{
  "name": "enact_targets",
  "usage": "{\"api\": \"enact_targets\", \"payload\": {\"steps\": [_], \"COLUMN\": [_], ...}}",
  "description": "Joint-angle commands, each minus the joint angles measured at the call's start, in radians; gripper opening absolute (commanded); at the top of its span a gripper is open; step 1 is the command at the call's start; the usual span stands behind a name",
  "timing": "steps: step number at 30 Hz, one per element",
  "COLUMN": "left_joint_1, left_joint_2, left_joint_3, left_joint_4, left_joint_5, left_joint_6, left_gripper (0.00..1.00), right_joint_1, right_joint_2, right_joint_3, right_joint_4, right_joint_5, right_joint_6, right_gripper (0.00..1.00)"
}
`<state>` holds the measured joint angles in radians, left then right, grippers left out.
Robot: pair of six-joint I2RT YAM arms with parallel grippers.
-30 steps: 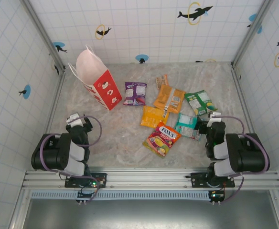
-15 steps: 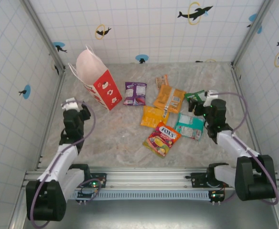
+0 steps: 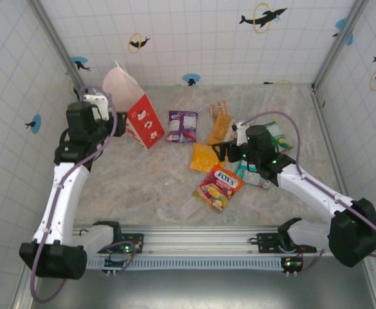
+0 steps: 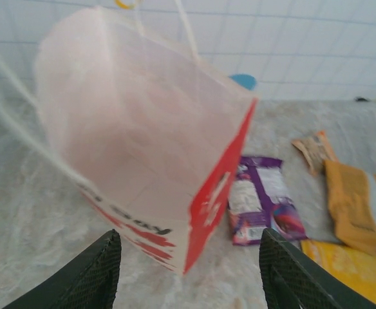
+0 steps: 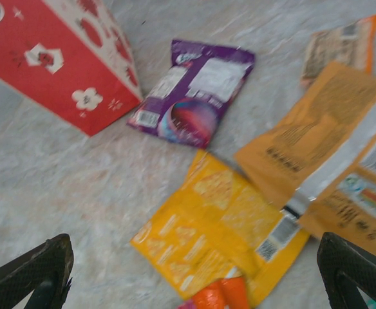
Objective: Place the snacks into the paper bag
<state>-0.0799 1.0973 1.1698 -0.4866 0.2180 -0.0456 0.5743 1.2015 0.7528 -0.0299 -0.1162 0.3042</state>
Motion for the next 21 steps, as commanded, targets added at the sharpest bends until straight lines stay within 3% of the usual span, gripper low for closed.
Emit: {"api": "enact_targets", "payload": {"steps": [1,14,21], "left_joint_1": [-0.007,-0.036,-0.070], "left_joint_2": [0.101,0.488,0.598], "left_joint_3": [0.154,0.570,0.653], "left_joint_4": [-0.205,-0.437,-0.450], "left_joint_5": [0.123,0.086,0.095], "left_joint_6": [0.079,0.184,0.213], "left_gripper": [0.59,0.62,0.63], "right_joint_1": [0.042,0.081,0.085], "right_joint_2": [0.015,0.082,0.112], "right_joint_3": [0.048,0.045,0.059], "right_joint_4": [-0.024,0.026,0.018], "right_joint_5": [0.040,0.051,0.048], "right_joint_6": [0.030,0.055,0.056], "right_gripper": [1.00,1.00,1.00]}}
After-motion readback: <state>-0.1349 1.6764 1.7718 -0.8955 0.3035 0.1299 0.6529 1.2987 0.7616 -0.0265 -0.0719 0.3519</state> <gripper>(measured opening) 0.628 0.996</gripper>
